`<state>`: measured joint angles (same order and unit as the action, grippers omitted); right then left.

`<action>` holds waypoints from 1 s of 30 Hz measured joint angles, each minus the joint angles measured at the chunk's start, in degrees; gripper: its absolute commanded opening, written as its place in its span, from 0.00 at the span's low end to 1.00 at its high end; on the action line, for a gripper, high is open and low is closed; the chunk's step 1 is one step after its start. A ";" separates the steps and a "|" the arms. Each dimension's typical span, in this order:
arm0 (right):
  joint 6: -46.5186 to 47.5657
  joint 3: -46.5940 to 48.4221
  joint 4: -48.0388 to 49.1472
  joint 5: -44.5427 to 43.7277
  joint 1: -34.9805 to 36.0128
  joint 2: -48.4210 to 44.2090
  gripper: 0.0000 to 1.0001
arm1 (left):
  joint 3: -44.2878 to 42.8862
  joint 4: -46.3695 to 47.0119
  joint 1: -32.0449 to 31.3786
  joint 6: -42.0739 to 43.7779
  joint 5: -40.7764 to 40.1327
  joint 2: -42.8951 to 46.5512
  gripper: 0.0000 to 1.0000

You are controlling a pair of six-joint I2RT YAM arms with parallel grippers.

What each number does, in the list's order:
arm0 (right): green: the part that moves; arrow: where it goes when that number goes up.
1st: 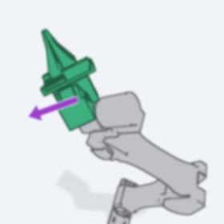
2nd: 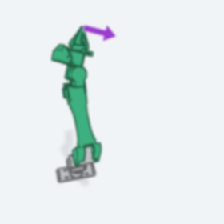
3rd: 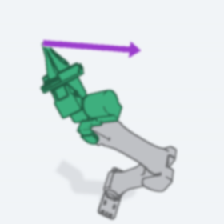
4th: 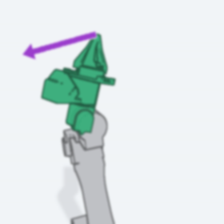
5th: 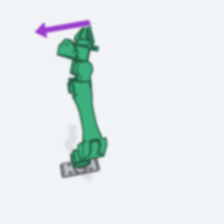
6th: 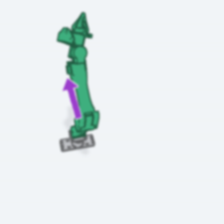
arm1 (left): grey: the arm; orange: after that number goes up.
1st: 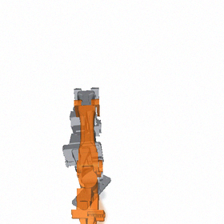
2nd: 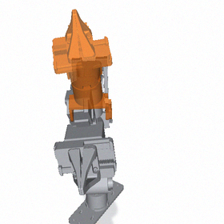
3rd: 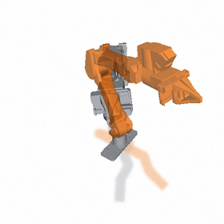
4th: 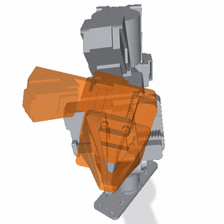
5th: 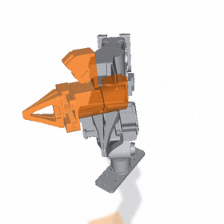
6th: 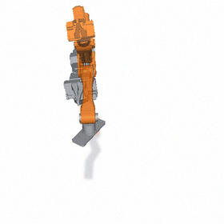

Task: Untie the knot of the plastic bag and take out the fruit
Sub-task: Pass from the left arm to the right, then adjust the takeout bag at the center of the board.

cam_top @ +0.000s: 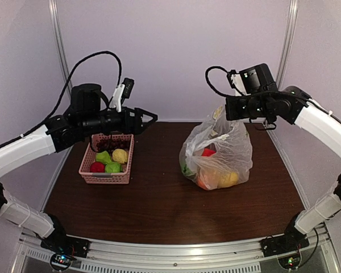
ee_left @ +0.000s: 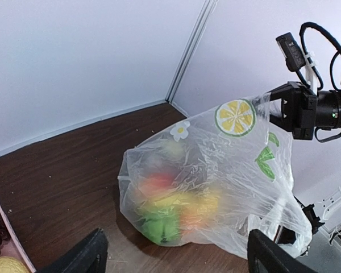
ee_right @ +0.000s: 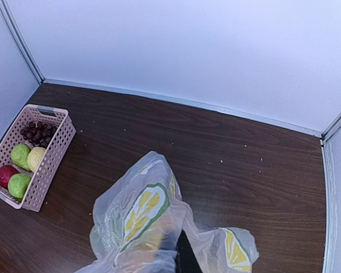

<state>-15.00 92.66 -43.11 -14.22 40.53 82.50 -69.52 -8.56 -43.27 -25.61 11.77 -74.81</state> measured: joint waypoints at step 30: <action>-12.39 -4.09 10.38 -0.46 0.37 -0.39 0.00 | 13.46 18.69 -17.49 -9.75 2.54 -4.48 0.97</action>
<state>-27.40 88.58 -32.73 -14.68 40.91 82.11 -56.05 10.13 -60.75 -35.35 14.31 -79.29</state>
